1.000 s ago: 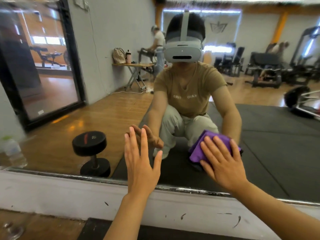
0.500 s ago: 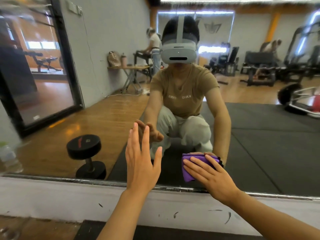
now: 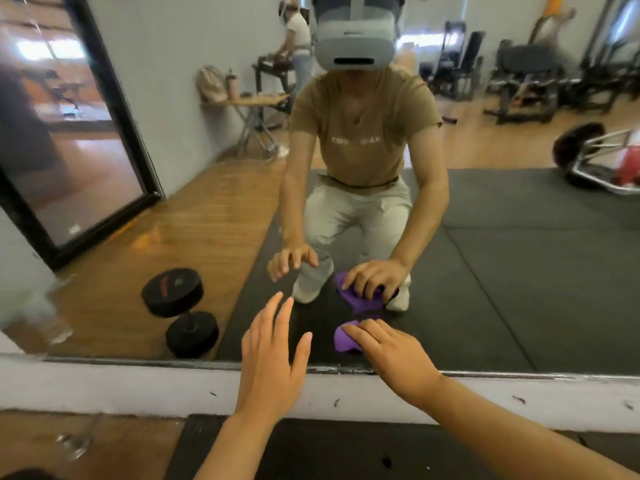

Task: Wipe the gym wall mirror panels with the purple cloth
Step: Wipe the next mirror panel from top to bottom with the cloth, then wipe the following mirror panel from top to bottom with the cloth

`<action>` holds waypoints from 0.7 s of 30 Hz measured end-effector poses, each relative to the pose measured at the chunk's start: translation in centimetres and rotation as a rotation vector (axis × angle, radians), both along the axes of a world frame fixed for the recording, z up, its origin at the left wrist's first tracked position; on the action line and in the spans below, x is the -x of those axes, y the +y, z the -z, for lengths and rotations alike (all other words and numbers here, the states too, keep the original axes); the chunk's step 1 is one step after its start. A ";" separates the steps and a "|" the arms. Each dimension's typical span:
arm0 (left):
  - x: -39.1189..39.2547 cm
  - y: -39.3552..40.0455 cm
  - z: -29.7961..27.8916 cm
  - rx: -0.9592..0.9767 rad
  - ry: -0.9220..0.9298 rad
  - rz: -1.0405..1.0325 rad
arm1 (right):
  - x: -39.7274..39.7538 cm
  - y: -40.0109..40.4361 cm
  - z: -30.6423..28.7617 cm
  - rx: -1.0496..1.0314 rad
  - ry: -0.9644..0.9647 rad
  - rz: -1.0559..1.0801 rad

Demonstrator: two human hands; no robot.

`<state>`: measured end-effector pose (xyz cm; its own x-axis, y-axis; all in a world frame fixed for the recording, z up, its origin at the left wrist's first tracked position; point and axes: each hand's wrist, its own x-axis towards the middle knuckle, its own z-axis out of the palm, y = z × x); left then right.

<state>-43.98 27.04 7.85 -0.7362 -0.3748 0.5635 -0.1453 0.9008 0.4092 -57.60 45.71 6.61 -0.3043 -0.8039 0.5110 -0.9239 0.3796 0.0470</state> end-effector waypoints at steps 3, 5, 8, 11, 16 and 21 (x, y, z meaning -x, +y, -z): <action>-1.0 0.7 -4.5 0.000 -0.106 0.015 | -0.7 0.9 -4.5 0.014 -0.004 0.013; -1.6 1.2 -8.1 0.053 -0.137 0.022 | -1.1 1.8 -8.0 0.038 0.015 0.000; -2.1 2.1 -14.3 0.103 -0.151 0.043 | -1.4 3.3 -13.9 0.031 -0.039 -0.021; -2.4 3.1 -20.8 0.140 -0.161 0.069 | -1.7 5.0 -20.2 0.048 -0.048 -0.049; -2.5 5.8 -32.0 0.220 -0.178 0.095 | -2.1 8.0 -31.3 0.040 -0.029 -0.073; -2.2 8.9 -41.7 0.274 -0.160 0.111 | -1.3 11.3 -41.1 0.042 -0.019 -0.084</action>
